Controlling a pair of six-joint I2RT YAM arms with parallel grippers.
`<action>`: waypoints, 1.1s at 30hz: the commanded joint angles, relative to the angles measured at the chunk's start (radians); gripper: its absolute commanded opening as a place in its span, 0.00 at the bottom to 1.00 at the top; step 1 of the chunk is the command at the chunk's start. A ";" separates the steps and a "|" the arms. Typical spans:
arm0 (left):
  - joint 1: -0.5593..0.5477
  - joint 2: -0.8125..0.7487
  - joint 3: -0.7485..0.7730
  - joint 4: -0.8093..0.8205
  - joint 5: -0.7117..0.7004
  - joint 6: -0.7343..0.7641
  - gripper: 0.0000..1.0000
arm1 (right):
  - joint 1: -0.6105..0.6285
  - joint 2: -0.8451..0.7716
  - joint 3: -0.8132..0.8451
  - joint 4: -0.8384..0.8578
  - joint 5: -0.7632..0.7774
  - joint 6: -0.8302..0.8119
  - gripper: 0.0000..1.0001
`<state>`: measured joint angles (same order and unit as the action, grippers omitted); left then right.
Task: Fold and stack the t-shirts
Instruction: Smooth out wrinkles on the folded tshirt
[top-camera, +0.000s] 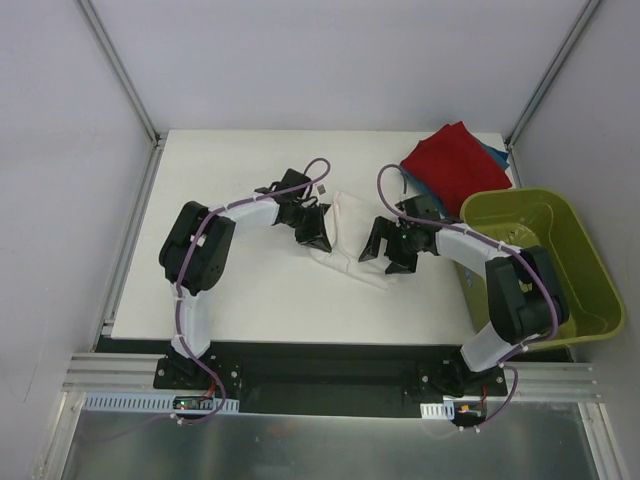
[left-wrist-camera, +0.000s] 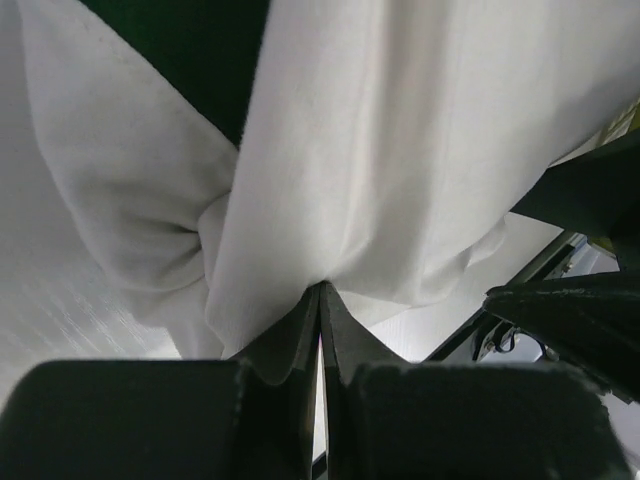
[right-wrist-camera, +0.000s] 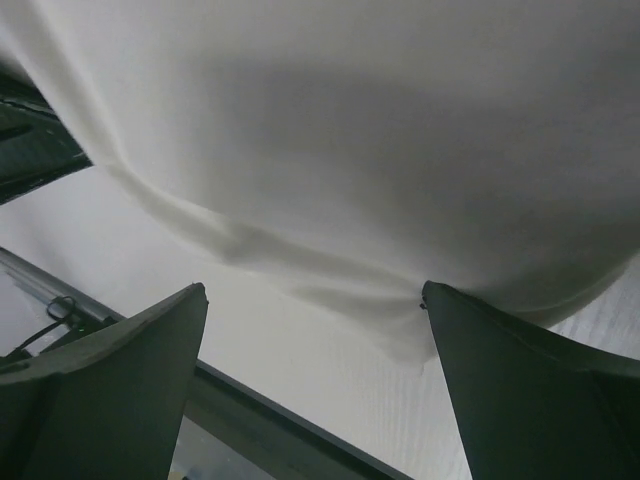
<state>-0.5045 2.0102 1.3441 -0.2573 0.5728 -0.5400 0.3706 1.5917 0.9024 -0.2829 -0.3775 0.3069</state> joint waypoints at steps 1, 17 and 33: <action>0.026 -0.004 -0.071 0.015 -0.060 0.002 0.00 | -0.047 0.054 -0.060 -0.002 0.023 0.011 0.97; -0.153 -0.416 -0.535 0.050 -0.212 -0.133 0.00 | -0.009 -0.151 -0.105 -0.099 -0.004 -0.132 0.97; -0.102 -0.444 -0.174 0.027 -0.275 -0.057 0.10 | -0.001 -0.445 0.002 -0.001 0.058 -0.084 0.97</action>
<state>-0.6601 1.4025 1.0294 -0.2291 0.2920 -0.6529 0.3874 1.0836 0.8215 -0.3862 -0.3573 0.2024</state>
